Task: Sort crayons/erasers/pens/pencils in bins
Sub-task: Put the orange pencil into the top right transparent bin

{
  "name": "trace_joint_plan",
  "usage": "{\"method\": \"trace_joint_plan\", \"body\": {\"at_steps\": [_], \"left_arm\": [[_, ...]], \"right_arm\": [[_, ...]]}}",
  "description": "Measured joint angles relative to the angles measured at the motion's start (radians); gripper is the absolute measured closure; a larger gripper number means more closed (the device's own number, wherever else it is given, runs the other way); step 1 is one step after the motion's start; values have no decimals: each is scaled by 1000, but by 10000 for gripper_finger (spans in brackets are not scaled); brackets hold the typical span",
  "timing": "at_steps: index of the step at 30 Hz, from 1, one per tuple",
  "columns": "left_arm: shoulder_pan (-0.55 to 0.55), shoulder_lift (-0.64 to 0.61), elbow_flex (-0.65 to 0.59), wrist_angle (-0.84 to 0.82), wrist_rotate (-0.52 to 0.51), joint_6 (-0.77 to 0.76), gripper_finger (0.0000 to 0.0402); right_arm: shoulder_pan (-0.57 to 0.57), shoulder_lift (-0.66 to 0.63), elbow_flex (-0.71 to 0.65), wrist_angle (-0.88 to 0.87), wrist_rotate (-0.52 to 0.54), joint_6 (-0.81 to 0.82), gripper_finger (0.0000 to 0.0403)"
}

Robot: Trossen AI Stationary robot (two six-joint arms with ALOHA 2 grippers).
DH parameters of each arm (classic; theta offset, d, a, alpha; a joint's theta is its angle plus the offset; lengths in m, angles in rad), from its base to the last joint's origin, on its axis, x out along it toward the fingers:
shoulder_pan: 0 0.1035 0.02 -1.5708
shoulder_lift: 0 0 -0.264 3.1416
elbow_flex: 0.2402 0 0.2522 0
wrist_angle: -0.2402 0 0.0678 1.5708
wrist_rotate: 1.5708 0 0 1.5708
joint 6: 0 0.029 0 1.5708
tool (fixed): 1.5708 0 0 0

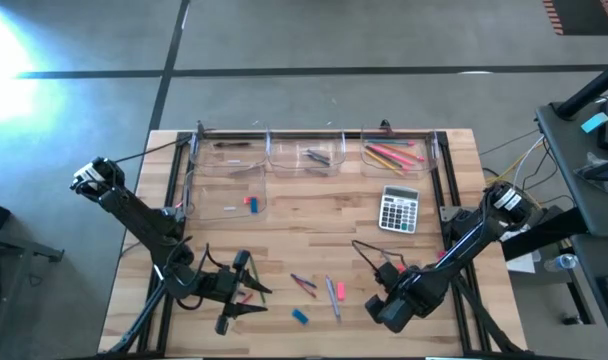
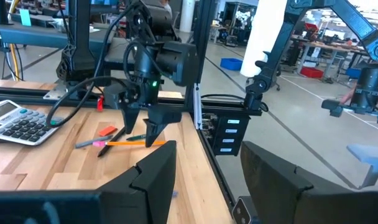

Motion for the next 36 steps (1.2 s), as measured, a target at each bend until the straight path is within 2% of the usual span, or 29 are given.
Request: {"method": "trace_joint_plan", "body": {"at_steps": [22, 36], "left_arm": [[0, 0, -3, 0, 0, -3, 235], [0, 0, -6, 0, 0, -3, 235]], "right_arm": [[-13, 29, -54, -26, 0, 52, 39], [-13, 29, -80, 18, 0, 53, 40]]}}
